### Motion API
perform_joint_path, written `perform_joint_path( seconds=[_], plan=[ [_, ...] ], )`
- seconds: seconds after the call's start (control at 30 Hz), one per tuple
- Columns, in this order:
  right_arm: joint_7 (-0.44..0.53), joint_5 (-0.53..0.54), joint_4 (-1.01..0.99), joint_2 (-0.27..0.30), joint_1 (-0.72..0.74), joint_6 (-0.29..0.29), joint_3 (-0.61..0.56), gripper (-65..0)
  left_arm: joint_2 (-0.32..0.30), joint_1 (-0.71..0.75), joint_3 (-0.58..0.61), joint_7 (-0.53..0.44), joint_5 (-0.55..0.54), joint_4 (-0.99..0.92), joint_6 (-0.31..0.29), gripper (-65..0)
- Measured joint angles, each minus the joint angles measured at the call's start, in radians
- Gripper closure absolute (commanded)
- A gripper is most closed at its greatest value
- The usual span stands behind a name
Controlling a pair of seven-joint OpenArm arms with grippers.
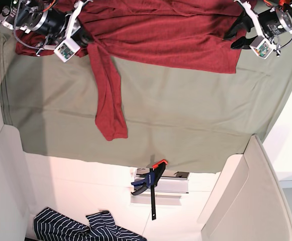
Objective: Fold the T-shirt properly
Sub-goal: 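Drag the grasped sleeve toward the shirt body with the right gripper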
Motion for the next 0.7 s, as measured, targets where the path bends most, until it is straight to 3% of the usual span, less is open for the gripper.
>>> perform_joint_path(
  seconds=[0.37,0.7],
  plan=[
    [0.0,-0.211,0.12,0.13,0.001,0.004,-0.296,0.0,0.0,0.0,0.0,0.0,-0.004,0.0,0.0,-23.3],
    [0.002,-0.253,0.184,0.165,0.002,0.002,-0.352,0.0,0.0,0.0,0.0,0.0,-0.003,0.0,0.0,-23.3]
  ],
)
